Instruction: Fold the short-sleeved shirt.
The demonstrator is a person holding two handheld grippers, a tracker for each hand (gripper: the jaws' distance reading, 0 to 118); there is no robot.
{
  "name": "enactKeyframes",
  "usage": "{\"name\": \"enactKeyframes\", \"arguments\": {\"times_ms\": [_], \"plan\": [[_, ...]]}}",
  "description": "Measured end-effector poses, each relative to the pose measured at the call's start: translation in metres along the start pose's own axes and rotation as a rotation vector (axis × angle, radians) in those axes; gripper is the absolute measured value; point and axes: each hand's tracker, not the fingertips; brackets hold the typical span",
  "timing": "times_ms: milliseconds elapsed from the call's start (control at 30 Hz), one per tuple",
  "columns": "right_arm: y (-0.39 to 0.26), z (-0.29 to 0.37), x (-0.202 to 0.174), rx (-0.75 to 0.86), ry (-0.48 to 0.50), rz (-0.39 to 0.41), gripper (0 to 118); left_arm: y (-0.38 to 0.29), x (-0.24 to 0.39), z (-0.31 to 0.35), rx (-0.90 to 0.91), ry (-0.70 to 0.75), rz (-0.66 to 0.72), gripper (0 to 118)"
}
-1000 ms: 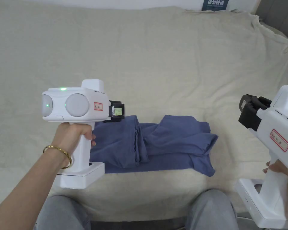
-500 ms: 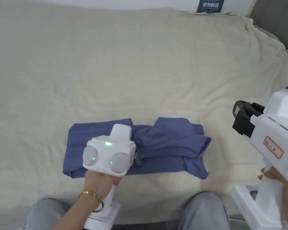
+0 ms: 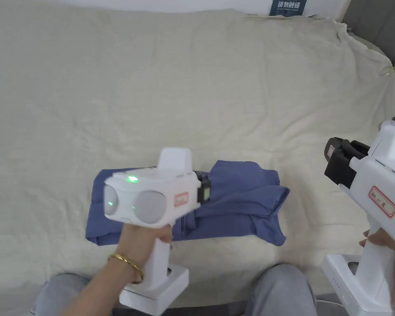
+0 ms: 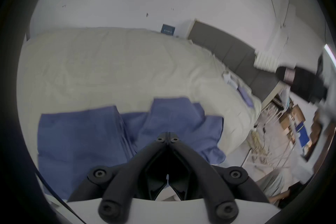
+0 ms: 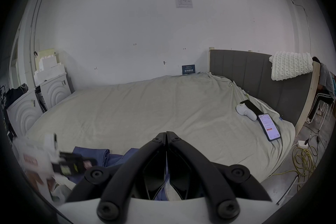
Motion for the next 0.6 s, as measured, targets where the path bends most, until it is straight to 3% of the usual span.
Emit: {"name": "enactKeyframes", "arguments": {"times_ms": [167, 300, 367, 433, 500, 600], "plan": [[0.002, -0.001, -0.001, 0.005, 0.007, -0.033, 0, 0.045, -0.080, 0.037, 0.039, 0.045, 0.159, 0], [0.002, -0.006, -0.011, -0.011, 0.017, 0.004, 0, 0.053, -0.149, 0.061, 0.010, 0.003, 0.371, 0], [0.001, -0.008, -0.016, -0.012, 0.027, 0.013, 0, 0.049, -0.181, 0.068, -0.025, -0.007, 0.448, 20], [0.001, -0.010, -0.021, -0.017, 0.036, 0.010, 0, 0.041, -0.198, 0.071, -0.081, 0.013, 0.450, 73], [0.001, -0.013, -0.027, -0.022, 0.043, 0.006, 0, 0.033, -0.211, 0.070, -0.169, -0.007, 0.440, 114], [-0.001, -0.021, -0.031, -0.039, 0.046, 0.013, 0, 0.020, -0.221, 0.066, -0.253, -0.097, 0.463, 118]]}}
